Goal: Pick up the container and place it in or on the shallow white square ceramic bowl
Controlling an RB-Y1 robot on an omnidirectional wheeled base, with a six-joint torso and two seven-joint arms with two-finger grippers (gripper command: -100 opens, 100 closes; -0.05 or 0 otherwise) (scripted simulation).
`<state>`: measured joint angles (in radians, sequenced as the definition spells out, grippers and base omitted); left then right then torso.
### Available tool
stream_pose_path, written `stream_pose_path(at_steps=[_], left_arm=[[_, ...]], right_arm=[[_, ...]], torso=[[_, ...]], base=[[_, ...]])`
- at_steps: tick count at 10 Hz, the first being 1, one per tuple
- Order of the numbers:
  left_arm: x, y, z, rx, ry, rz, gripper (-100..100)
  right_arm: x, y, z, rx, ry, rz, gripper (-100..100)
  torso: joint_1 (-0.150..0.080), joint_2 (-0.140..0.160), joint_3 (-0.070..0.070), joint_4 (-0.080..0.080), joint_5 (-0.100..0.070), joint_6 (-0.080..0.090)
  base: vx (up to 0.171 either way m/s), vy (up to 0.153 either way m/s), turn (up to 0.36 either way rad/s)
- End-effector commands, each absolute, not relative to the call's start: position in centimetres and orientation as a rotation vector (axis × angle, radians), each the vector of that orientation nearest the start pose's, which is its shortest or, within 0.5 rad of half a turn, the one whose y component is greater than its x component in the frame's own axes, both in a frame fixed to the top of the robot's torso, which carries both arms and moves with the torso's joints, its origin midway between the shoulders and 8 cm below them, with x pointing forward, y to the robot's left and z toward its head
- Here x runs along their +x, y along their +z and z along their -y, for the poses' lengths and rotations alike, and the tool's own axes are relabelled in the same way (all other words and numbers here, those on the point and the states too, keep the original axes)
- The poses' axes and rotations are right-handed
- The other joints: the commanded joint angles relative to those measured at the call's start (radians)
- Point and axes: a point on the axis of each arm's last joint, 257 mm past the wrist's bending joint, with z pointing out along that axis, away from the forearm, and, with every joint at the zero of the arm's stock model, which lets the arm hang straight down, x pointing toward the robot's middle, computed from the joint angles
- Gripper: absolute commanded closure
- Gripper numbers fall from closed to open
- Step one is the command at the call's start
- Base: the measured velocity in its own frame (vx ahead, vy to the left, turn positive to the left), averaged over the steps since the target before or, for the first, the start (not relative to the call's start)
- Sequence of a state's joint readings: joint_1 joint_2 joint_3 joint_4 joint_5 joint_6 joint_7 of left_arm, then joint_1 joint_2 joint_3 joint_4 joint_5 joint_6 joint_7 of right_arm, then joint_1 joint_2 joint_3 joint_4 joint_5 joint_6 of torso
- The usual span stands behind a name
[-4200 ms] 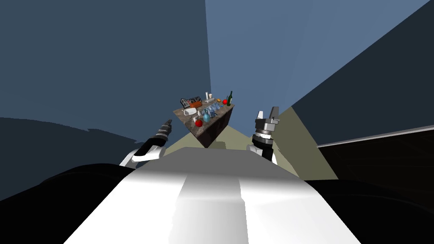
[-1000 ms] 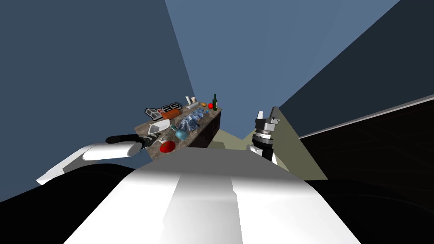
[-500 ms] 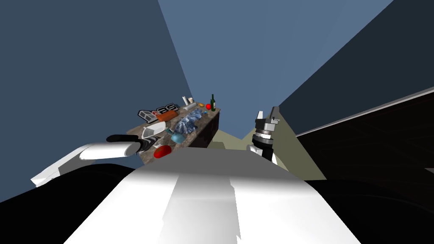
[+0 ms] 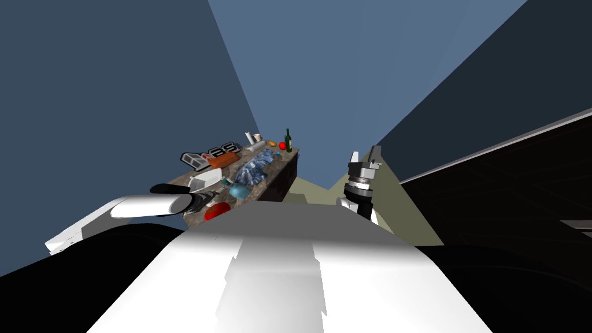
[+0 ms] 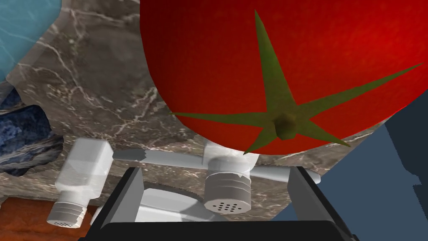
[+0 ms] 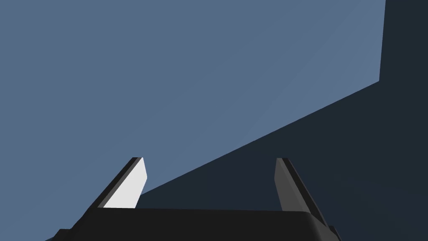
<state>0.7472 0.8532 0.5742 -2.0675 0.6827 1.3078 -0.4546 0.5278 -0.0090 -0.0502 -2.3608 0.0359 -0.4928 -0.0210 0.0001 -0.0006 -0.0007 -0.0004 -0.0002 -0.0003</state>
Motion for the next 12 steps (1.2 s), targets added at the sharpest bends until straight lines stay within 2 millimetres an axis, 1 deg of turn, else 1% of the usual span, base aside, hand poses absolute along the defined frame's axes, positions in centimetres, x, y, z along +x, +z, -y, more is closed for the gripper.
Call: stream_pose_path(at_steps=[1,2,3,5,6,7,11,12], left_arm=[[16.4,-27.8,-60.5,-1.58,0.293,-2.171,-100],[16.3,-27.9,-60.5,-1.584,0.297,-2.175,0],[16.1,-28.7,-60.8,-1.594,0.298,-2.168,-100],[15.9,-30.1,-61.3,-1.606,0.303,-2.161,-100],[16.0,-29.6,-61.2,-1.605,0.302,-2.163,-100],[16.0,-29.6,-61.3,-1.603,0.301,-2.162,100],[16.2,-29.5,-61.3,-1.599,0.299,-2.157,100],[16.2,-29.5,-61.3,-1.599,0.3,-2.158,0]], right_arm=[[32.5,5.1,28.8,0.589,1.25,-0.601,0],[32.5,5.1,28.8,0.589,1.25,-0.601,0],[32.5,5.1,28.8,0.589,1.25,-0.601,0],[32.5,5.1,28.8,0.589,1.25,-0.601,0],[32.5,5.1,28.8,0.589,1.25,-0.601,0],[32.5,5.1,28.8,0.589,1.25,-0.601,0],[32.5,5.1,28.8,0.589,1.25,-0.601,0],[32.5,5.1,28.8,0.589,1.25,-0.601,0]], torso=[[0.0,0.0,0.0,0.0,0.0,0.0],[0.0,0.001,0.0,0.0,0.0,0.0],[0.0,0.001,0.001,0.0,0.0,0.0],[0.002,0.001,0.001,0.0,0.0,0.0],[0.002,0.002,0.001,0.0,0.001,0.0],[0.001,0.002,0.001,0.0,0.0,0.0],[0.001,0.0,-0.001,-0.001,0.001,0.0],[0.001,0.0,-0.001,-0.001,0.001,0.0]], base=[[0.009,0.002,-0.007],[0.0,0.0,0.0],[-0.001,0.009,-0.062],[-0.003,0.024,-0.061],[-0.002,0.012,-0.012],[0.0,0.0,0.0],[0.0,0.0,-0.003],[0.0,0.0,0.0]])
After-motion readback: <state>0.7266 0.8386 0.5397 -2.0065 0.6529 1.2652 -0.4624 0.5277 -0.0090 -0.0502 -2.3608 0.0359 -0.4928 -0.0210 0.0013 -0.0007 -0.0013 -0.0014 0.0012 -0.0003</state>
